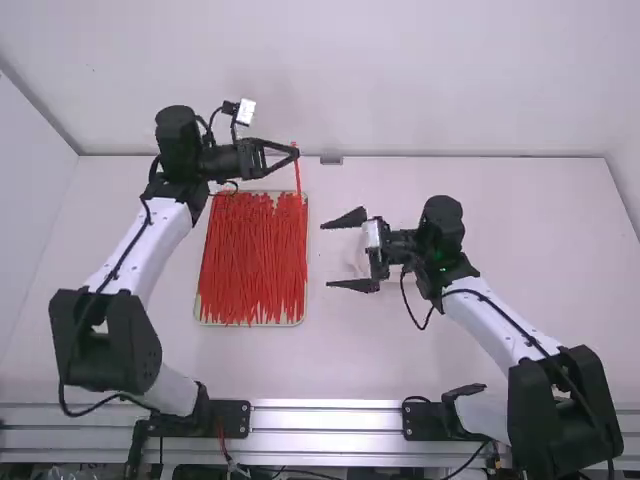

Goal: Fasten the cable tie

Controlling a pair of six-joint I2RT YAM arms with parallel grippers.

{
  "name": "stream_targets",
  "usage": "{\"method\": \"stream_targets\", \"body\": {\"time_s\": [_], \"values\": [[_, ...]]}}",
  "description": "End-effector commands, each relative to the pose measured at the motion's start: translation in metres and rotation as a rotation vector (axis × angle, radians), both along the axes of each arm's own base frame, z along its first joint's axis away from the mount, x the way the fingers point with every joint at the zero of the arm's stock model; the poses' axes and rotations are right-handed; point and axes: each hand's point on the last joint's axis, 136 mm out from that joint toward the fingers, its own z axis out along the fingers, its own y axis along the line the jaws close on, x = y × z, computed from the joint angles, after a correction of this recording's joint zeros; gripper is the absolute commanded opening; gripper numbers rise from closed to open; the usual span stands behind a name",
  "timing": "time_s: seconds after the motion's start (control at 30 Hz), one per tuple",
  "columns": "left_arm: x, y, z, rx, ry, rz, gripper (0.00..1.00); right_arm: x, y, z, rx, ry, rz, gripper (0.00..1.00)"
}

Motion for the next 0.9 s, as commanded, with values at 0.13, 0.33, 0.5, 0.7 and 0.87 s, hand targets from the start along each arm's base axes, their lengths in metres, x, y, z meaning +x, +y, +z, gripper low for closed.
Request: {"method": "stream_targets", "body": {"time_s": [0.13,0.33,0.5,0.7,0.87], "values": [[0.003,-0.005,-0.004,-0.051,0.144,-0.070,0.02,-0.013,-0.003,0.001,0.080,-0.355,0.098,0.98],[-0.001,-0.013,-0.014,-0.080,0.305,-0.102,0.02,-0.010,-0.007,-0.009,0.120,-0.613,0.083,0.98],[-0.010,-0.028,-0.018,-0.081,0.389,-0.144,0.02,-0.007,-0.011,-0.015,0.147,-0.802,0.068,0.98],[-0.014,-0.047,-0.020,-0.075,0.414,-0.148,0.02,-0.006,-0.012,-0.018,0.166,-0.930,0.064,0.98],[-0.008,-0.053,-0.021,-0.079,0.439,-0.107,0.02,-0.007,-0.012,-0.018,0.178,-0.961,0.070,0.98]]}}
